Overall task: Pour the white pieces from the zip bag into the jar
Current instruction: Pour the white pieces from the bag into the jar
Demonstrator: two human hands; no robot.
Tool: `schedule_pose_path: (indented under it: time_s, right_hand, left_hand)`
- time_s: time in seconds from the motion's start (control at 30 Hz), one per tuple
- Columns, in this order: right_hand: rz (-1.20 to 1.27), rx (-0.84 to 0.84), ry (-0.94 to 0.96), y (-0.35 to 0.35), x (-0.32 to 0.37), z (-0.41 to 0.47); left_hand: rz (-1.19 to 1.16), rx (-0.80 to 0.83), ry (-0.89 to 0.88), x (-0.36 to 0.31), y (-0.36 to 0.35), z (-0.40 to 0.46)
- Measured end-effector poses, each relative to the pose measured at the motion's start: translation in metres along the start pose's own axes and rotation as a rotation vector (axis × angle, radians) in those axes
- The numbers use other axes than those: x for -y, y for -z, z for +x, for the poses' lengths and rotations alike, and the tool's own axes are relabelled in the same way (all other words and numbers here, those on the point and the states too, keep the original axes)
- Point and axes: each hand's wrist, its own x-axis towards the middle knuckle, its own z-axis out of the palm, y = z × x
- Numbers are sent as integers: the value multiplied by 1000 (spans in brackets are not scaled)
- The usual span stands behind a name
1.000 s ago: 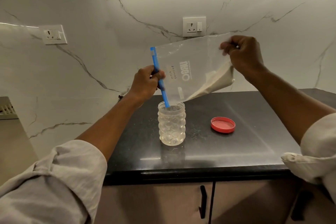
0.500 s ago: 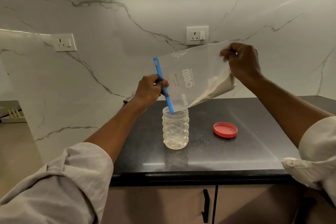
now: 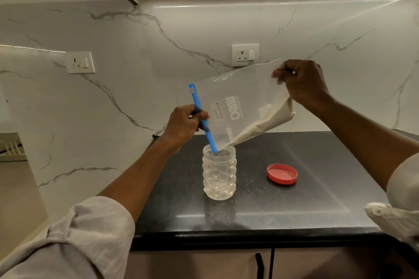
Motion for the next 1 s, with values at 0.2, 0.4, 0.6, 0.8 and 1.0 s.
schedule_pose_path:
  time_s: [0.2,0.4,0.6,0.8,1.0]
  right_hand:
    - [-25,1,12,5,3,4]
    - [-32,-49,28,7,7,10]
    - [-40,-91,35,9,7,14]
    - [-53,-77,16,10,4,19]
    - [-42,-63,37,10,3,21]
  left_hand:
    - [9,16,-23,-4,-1,-3]
    - [9,-12,-20,-8,-4,-1]
    - [25,-31,-67,-11,-7,5]
    - [34,-28,-70,-8,-11,11]
    - [34,-30,-92,-2,-14,11]
